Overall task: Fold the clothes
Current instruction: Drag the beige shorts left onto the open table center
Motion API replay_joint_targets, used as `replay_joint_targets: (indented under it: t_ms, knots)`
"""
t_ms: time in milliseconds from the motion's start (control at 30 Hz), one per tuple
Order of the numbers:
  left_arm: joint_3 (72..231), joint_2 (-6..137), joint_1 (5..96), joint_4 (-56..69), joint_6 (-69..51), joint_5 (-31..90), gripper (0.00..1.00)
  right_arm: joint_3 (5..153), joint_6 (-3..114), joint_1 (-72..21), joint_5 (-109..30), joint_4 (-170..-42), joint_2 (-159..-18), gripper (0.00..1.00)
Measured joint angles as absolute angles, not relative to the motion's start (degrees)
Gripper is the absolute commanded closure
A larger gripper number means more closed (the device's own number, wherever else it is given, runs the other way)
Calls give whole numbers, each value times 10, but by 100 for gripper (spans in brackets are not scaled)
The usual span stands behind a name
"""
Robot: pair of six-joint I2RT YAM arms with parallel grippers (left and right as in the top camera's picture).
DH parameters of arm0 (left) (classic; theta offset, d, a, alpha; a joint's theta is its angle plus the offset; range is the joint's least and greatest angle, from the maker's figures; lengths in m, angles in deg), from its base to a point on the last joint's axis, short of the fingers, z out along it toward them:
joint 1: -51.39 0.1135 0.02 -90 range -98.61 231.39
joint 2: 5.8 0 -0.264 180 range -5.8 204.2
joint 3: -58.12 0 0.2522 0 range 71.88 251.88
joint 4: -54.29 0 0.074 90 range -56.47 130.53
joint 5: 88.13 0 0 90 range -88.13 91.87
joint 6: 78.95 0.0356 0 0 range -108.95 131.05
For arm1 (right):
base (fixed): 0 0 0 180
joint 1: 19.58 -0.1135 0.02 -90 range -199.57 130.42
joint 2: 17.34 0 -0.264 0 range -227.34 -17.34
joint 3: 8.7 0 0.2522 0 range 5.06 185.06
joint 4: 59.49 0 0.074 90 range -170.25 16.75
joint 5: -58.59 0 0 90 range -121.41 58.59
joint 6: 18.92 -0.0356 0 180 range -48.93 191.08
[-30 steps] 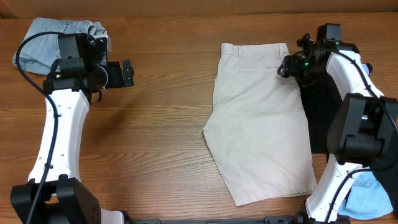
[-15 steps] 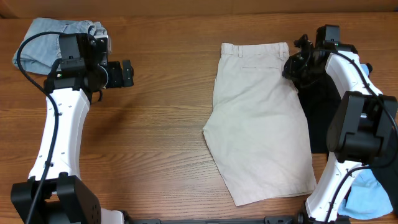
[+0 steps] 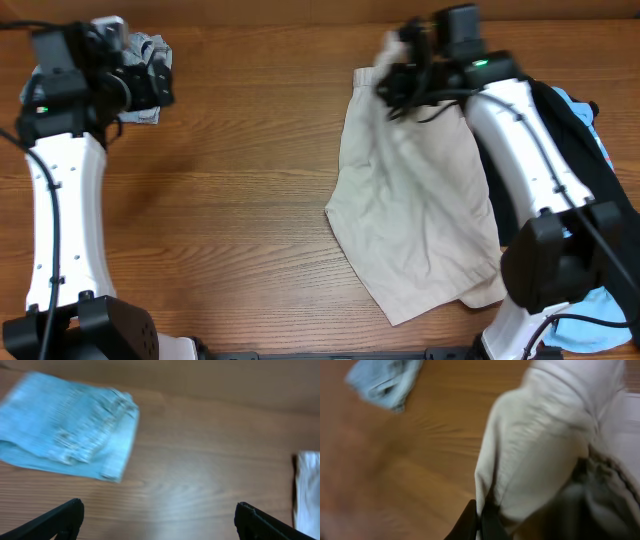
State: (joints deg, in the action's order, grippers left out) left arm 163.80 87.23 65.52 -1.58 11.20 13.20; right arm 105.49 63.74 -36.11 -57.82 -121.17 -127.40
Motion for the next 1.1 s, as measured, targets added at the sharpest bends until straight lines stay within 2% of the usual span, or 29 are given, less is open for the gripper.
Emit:
replay_joint_targets:
  t_ms: [200,333,400,567,733,967,1100]
  knots:
    - [1647,872,685,-6,117,132,0,1055,560,-519,-562,-1141,-1280,92]
    - [1647,872,687,-6,131,127,0,1055,525,-617,-550,-1109,-1280,65]
    - [1647,873,687,-4,136,121,0,1055,513,-665,-540,-1106,-1280,49]
    - [1647,880,687,-1,142,111,0,1055,506,-725,-528,-1134,-1280,39]
    - [1647,882,687,1,144,109,0,1055,503,-678,-516,-1178,-1279,37]
    - [1647,883,678,-3,162,134,0,1055,502,-519,-489,-1288,-1274,31]
    - [1648,897,653,-11,173,141,0,1053,527,-449,-478,-1386,-1274,24]
